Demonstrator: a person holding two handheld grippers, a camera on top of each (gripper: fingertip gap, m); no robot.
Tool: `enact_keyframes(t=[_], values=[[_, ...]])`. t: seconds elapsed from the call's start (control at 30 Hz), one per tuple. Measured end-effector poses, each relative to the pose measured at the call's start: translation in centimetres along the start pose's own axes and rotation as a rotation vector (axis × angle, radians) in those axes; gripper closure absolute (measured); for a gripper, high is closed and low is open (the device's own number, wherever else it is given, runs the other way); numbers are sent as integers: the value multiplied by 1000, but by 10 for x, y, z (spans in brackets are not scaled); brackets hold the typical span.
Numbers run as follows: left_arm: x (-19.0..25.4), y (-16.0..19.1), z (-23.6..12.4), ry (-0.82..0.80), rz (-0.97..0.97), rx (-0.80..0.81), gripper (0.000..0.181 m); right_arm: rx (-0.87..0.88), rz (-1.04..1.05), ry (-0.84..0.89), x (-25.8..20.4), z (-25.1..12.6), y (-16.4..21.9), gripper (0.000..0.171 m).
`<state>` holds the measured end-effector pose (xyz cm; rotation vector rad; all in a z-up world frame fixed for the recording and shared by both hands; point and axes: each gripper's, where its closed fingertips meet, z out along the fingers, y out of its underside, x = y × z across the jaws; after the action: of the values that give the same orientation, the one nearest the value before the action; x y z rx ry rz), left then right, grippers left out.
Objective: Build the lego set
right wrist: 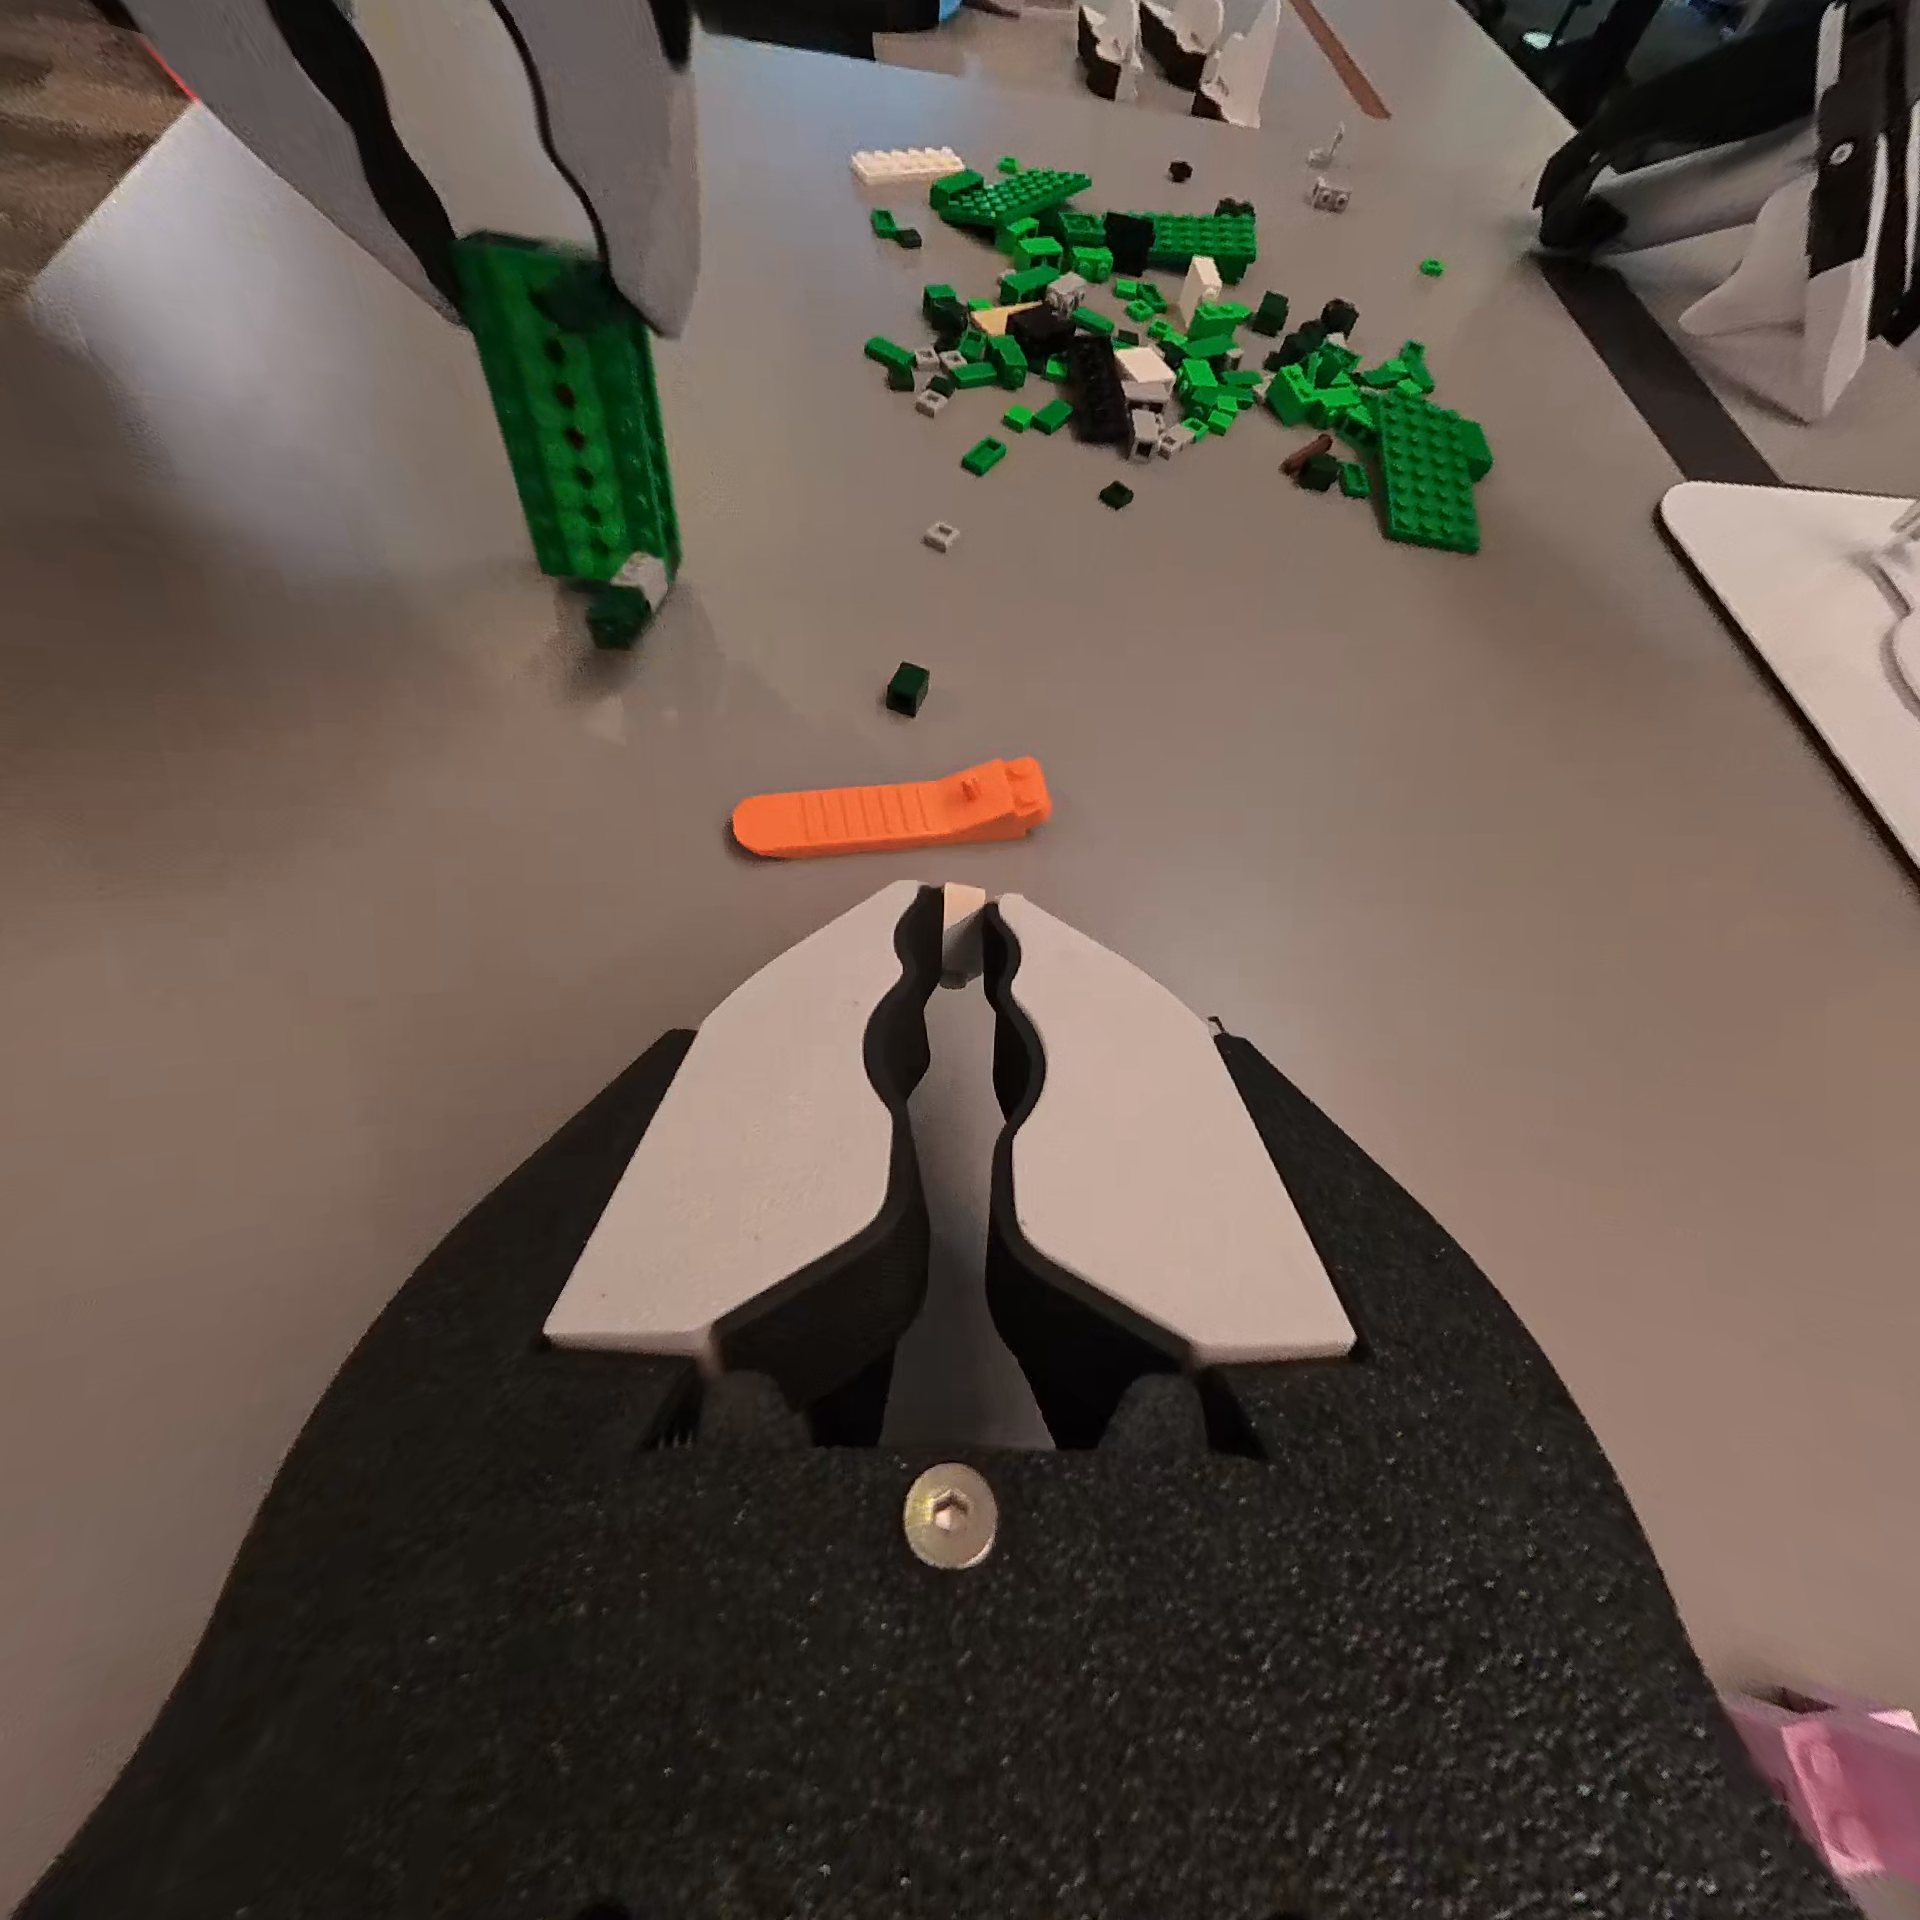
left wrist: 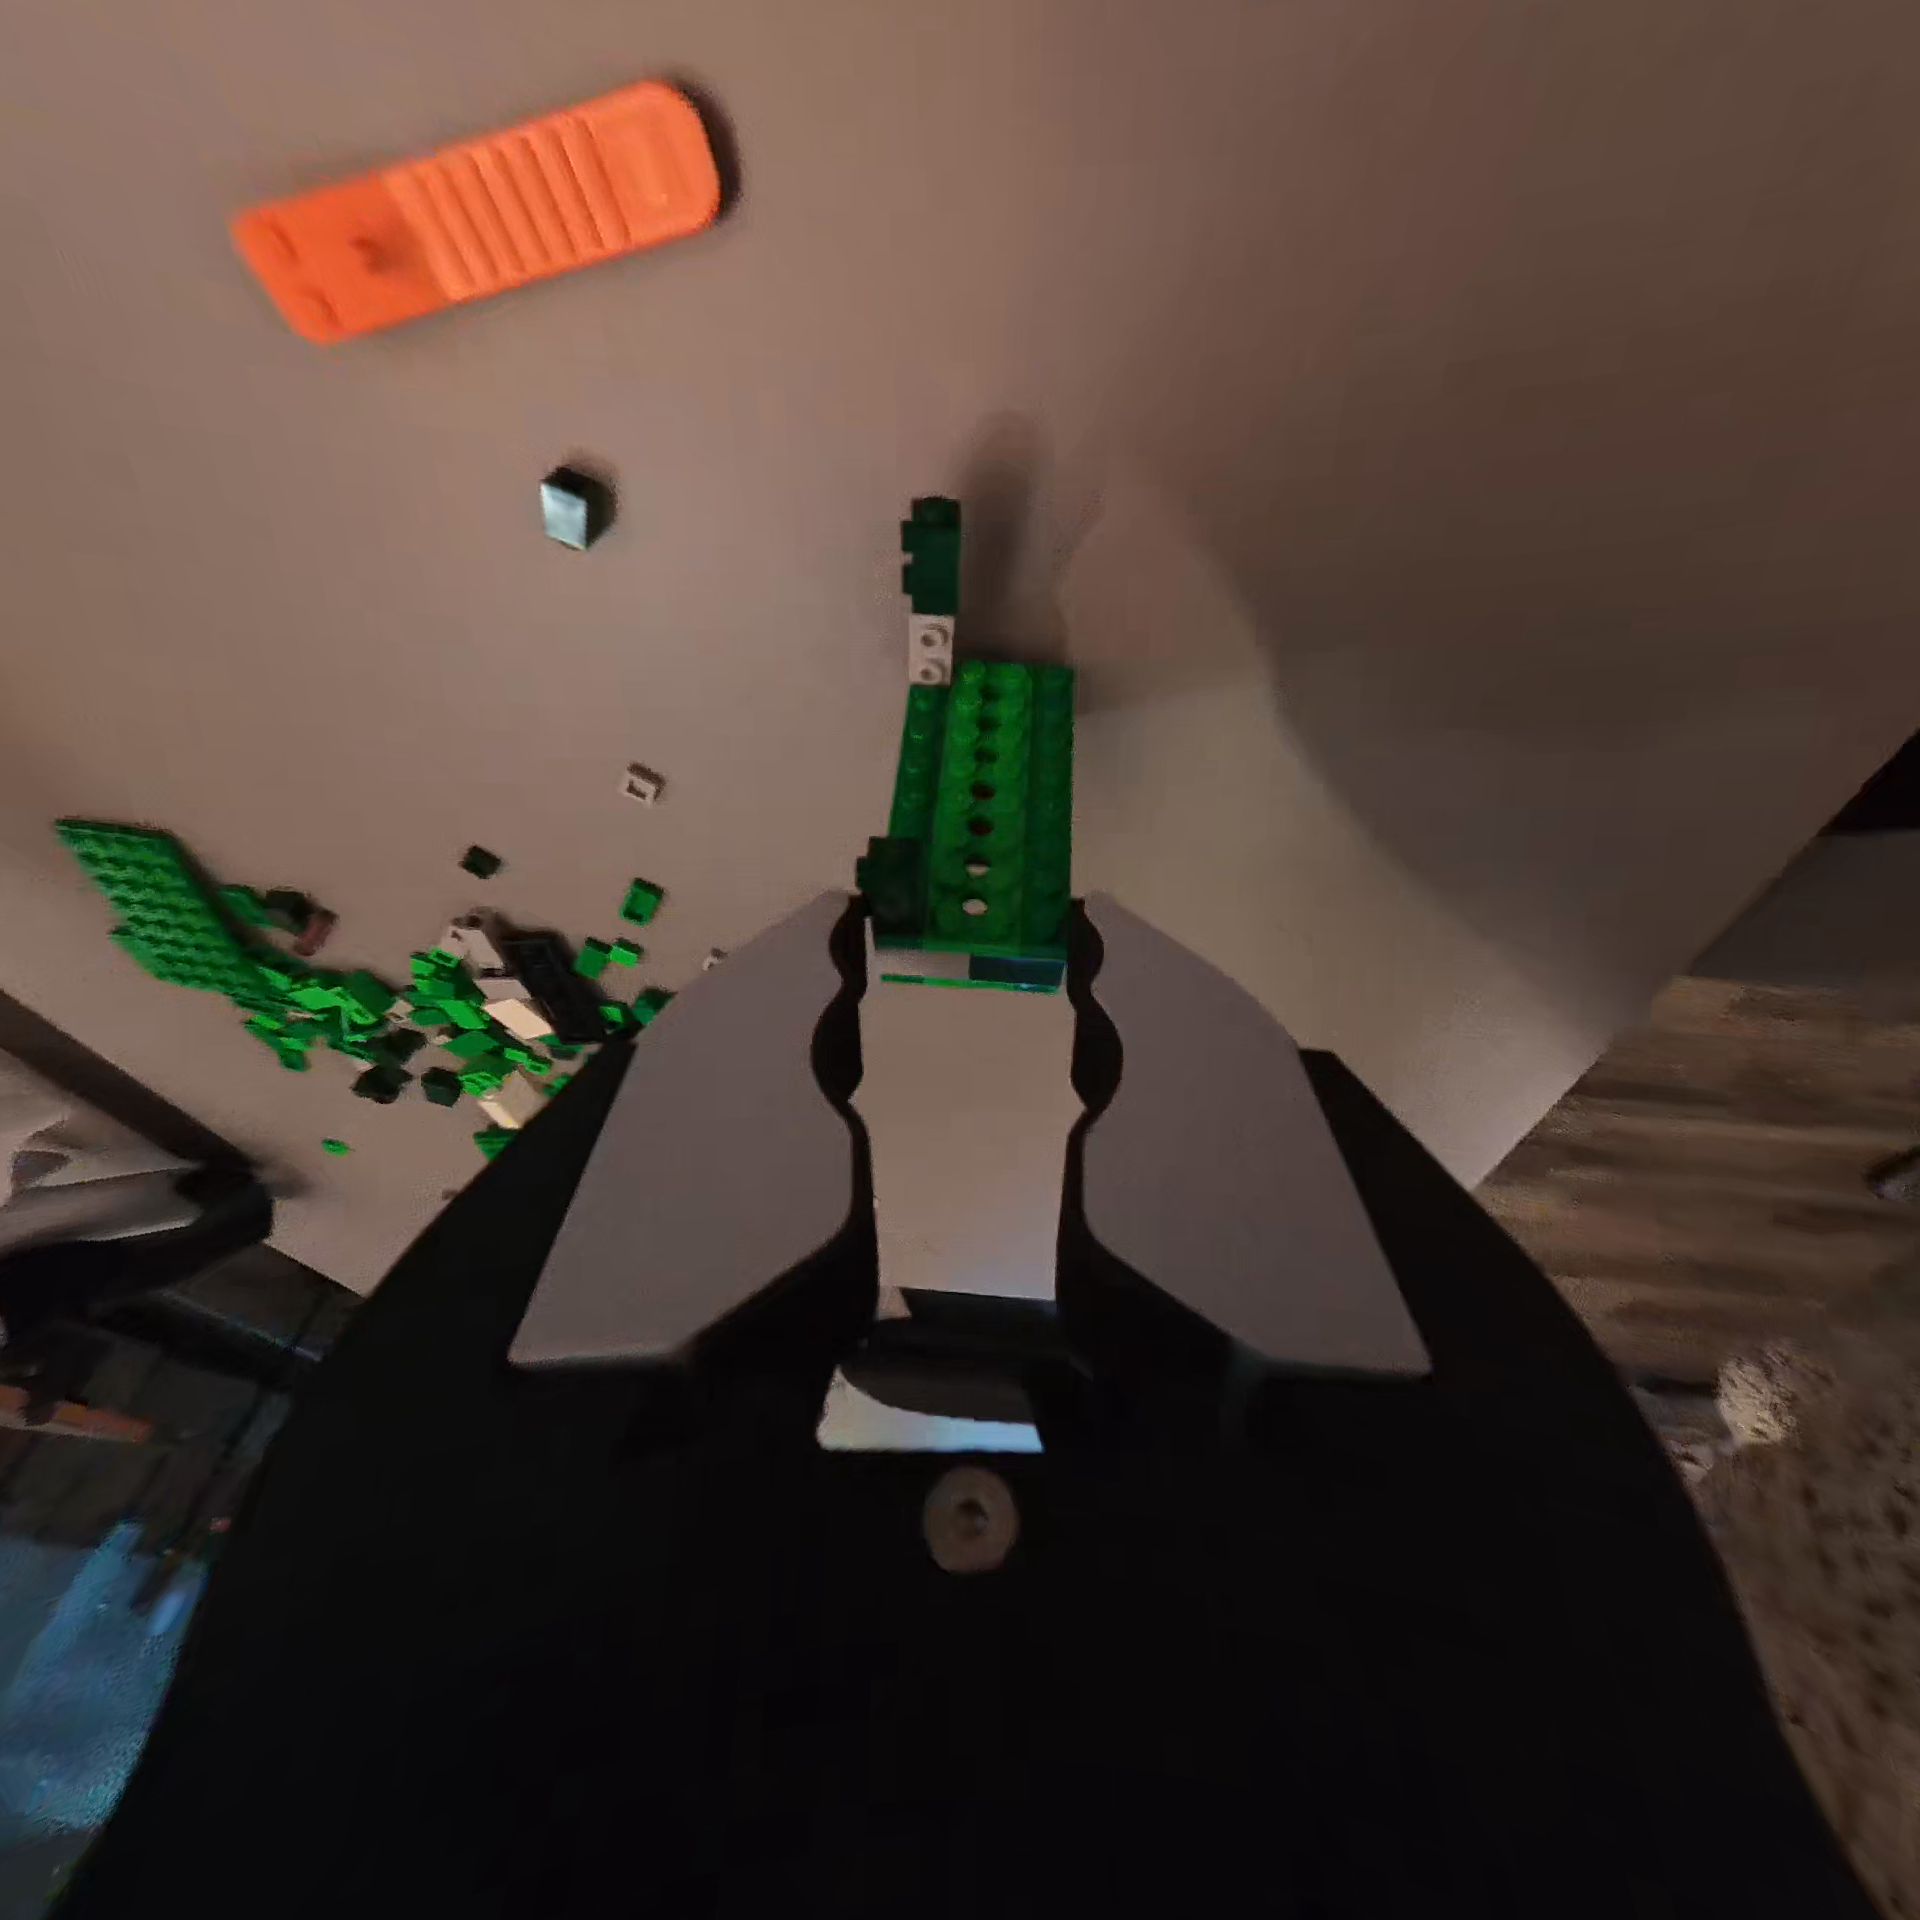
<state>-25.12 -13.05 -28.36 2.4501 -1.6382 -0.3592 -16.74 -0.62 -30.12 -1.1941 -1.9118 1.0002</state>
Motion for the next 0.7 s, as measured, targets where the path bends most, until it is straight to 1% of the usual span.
enact_keyframes(t=[0.1,0.2,0.37,0.47,0.53,0.6,0.67,0.7], values=[[-5,2,5,40,-70,-6,144,10,11,-1,1,-2,0,164],[-3,-1,4,75,-96,27,144,21,27,0,4,-4,0,164],[3,-4,2,96,-88,-56,144,46,57,-5,6,-7,-2,164],[5,-11,2,106,-79,-74,143,39,53,-4,6,-6,-1,164],[6,-12,3,106,-76,-98,136,31,47,-5,5,-6,-1,164],[6,-11,3,92,-78,-122,122,26,44,-6,5,-5,0,164],[5,-9,1,80,-78,-122,117,25,44,-7,5,-5,0,164],[4,-9,0,72,-80,-97,115,25,46,-8,5,-5,0,164]])
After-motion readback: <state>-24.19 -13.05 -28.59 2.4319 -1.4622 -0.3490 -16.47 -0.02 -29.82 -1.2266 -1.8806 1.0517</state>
